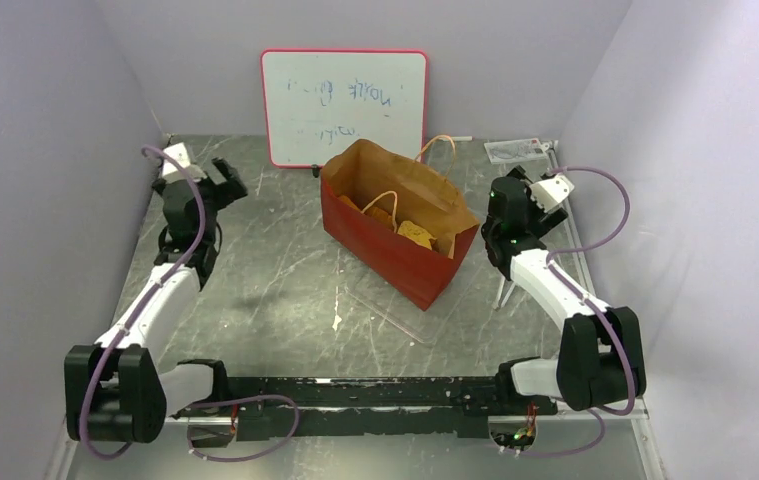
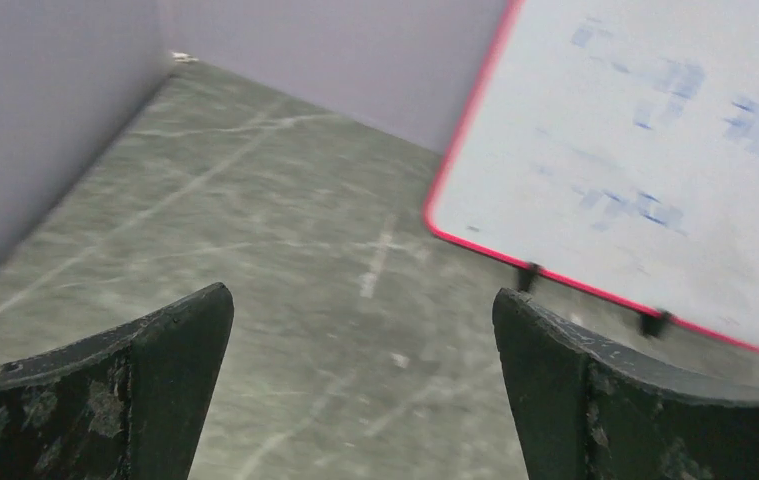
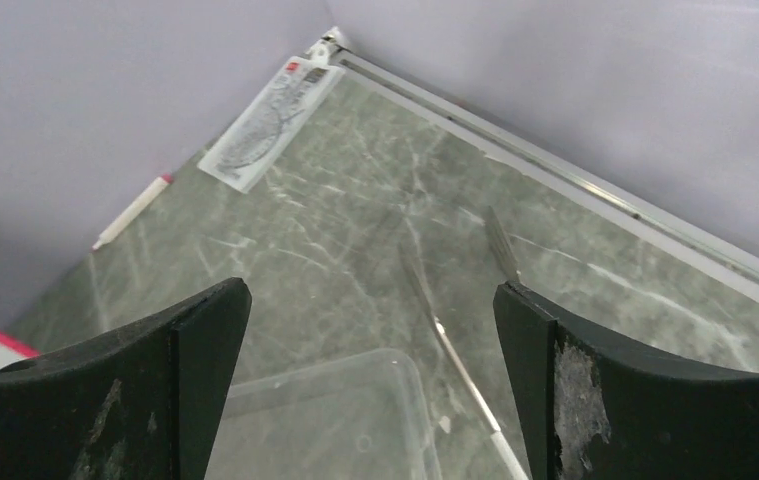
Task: Take the fake bread out of the paper bag
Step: Move the paper bag to the center of the board.
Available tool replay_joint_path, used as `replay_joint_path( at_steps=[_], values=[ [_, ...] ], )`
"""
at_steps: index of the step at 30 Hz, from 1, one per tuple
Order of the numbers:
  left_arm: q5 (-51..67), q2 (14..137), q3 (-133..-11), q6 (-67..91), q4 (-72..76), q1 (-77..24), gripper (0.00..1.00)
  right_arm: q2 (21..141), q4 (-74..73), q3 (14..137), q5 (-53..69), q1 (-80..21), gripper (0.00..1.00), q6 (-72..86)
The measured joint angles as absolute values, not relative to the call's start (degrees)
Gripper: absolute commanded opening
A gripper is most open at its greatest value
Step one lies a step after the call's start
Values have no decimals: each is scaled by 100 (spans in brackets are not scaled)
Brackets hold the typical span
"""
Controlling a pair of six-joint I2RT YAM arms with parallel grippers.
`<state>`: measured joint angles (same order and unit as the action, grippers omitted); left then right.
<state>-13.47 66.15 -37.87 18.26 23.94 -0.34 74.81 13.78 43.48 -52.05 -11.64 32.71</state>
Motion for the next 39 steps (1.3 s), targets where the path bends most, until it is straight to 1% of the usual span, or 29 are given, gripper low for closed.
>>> replay_joint_path(
  at_steps=[5, 9, 12, 17, 22, 31, 35, 39],
  values=[
    [-1592, 6600, -4532, 1922, 1433, -1162, 97, 7487, 836, 4515, -5518, -1164, 96, 3382],
    [-1752, 6761, -5194, 2161, 729, -1846, 97, 7424, 895, 4423, -5592, -1164, 96, 3284],
    [-1846, 6956, -5756, 2377, 132, -2167, 97, 7203, 1116, 4154, -5533, -1164, 93, 3096],
    [-1865, 7269, -6925, 3044, -921, -2381, 97, 6836, 1433, 3802, -5400, -1164, 93, 2812],
    [-1850, 7649, -7839, 3715, -1688, -2399, 97, 6775, 1444, 3782, -5384, -1164, 93, 2759],
    [-1278, 8254, -8593, 4230, -2823, -2582, 97, 6755, 1087, 3782, -5533, -1164, 93, 2847],
    [-1061, 8154, -8705, 4311, -3297, -2862, 97, 6753, 958, 3782, -5631, -1164, 93, 2849],
    [-950, 7797, -8591, 4427, -3579, -3076, 97, 6753, 834, 3782, -5739, -1164, 94, 2895]
  ],
)
